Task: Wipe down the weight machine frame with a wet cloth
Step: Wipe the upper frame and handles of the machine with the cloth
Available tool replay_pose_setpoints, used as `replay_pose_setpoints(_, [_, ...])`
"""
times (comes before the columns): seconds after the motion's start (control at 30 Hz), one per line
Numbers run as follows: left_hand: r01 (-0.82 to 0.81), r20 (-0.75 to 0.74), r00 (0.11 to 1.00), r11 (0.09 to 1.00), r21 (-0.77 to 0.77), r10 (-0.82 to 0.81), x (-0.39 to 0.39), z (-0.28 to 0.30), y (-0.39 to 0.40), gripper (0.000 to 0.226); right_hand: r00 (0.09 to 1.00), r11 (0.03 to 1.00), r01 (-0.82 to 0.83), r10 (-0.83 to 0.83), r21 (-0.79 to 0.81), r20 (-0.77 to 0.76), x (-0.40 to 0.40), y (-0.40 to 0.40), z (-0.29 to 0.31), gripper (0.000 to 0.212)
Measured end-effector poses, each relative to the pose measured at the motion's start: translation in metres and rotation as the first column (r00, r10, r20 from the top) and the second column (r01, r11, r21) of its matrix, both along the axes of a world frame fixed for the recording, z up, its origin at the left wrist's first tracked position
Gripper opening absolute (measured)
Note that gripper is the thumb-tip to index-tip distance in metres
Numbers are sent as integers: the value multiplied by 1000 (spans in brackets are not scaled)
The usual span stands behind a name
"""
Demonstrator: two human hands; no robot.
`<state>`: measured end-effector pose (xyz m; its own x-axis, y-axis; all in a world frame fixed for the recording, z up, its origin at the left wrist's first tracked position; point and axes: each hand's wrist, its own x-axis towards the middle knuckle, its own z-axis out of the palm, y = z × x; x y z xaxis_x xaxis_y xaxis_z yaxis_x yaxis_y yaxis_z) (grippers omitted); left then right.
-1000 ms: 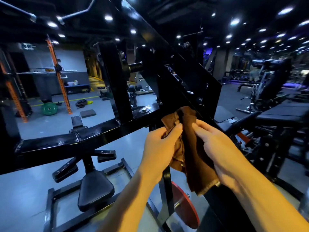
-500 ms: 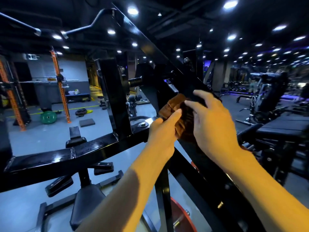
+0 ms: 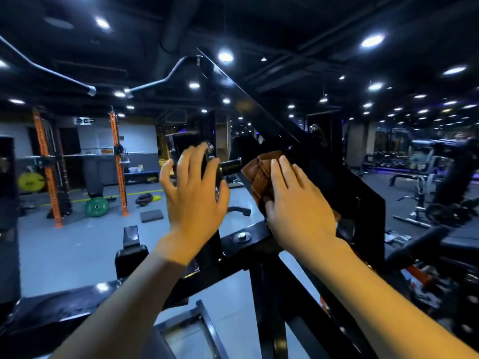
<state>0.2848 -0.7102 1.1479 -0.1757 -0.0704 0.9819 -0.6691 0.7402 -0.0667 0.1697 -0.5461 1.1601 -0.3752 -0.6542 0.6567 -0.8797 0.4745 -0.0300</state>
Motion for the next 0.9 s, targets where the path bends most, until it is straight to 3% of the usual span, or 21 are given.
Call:
replay_pose_setpoints(0.1, [-72, 64, 995, 992, -101, 79, -8, -1, -18, 47, 1000, 1000, -11, 11, -19, 0, -6, -46, 30, 73])
replay_pose_setpoints(0.27, [-53, 13, 998, 982, -184, 56, -10, -5, -26, 49, 996, 995, -73, 76, -71, 40, -13, -87, 65, 71])
replay_pose_setpoints(0.57, [-68, -16, 998, 983, -169, 66, -15, -8, -25, 49, 992, 997, 72, -71, -6, 106, 11, -4, 10, 67])
replay_pose_setpoints(0.8, [-98, -9, 995, 977, -187, 98, -15, -8, -27, 54, 996, 991, -47, 56, -122, 74, -11, -91, 69, 59])
replay_pose_setpoints(0.9, [-80, 0, 997, 979, -190, 82, -13, -8, -28, 55, 999, 993, -2, 8, -116, 49, -8, -105, 72, 58])
